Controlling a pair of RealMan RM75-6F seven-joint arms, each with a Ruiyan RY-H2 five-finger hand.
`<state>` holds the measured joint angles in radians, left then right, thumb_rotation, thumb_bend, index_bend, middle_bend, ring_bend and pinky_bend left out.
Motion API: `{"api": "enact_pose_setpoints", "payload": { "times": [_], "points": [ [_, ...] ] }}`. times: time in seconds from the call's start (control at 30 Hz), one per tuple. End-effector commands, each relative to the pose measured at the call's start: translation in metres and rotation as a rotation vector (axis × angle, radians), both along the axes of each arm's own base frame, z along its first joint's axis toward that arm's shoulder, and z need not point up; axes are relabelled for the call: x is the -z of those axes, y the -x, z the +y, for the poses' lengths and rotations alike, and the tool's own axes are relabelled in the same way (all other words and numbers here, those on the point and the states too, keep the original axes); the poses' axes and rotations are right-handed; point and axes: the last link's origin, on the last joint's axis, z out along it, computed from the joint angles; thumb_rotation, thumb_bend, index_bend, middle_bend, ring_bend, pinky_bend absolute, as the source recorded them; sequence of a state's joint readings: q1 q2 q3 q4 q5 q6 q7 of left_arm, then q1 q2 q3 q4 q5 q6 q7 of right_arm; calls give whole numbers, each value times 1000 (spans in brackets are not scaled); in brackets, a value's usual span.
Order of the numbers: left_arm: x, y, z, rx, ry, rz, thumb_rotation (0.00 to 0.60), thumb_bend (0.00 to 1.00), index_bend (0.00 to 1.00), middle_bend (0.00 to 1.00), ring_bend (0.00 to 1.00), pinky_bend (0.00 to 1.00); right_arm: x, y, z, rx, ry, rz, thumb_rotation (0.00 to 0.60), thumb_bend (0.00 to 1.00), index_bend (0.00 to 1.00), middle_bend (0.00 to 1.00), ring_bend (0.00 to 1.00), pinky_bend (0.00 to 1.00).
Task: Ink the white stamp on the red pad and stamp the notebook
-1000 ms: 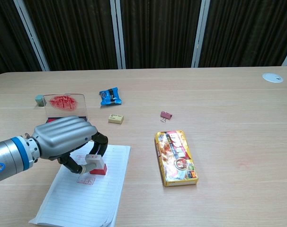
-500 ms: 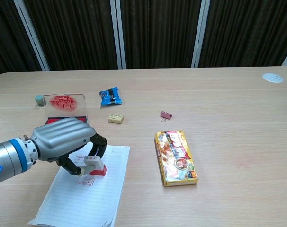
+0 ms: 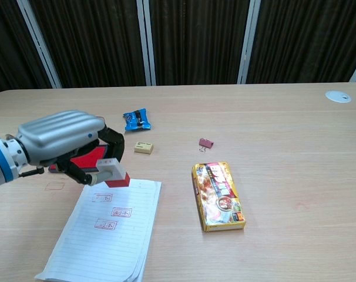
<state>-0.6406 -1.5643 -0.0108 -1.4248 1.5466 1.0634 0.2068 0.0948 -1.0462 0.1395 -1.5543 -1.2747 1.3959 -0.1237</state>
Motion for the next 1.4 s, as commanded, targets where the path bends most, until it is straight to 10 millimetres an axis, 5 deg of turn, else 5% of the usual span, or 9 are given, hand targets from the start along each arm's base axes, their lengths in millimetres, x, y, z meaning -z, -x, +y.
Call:
{"api": "enact_pose_setpoints", "payload": {
  "times": [0.03,0.63,1.4],
  "points": [
    [-16,0,5,-15,-24,-26,600,384,573,571,834,866,0,0,0,0,0,-1,600,0,0,0,0,0],
    [-39,95,10,-247,24,97,600,371,555,554,830,864,2,-5,0,-17,-8,-7,600,0,0,0,0,0],
    [-27,107,9,-233,21,137,600,363,498,498,821,861,2,-3,0,-8,-10,-3,600,0,0,0,0,0]
  ]
}}
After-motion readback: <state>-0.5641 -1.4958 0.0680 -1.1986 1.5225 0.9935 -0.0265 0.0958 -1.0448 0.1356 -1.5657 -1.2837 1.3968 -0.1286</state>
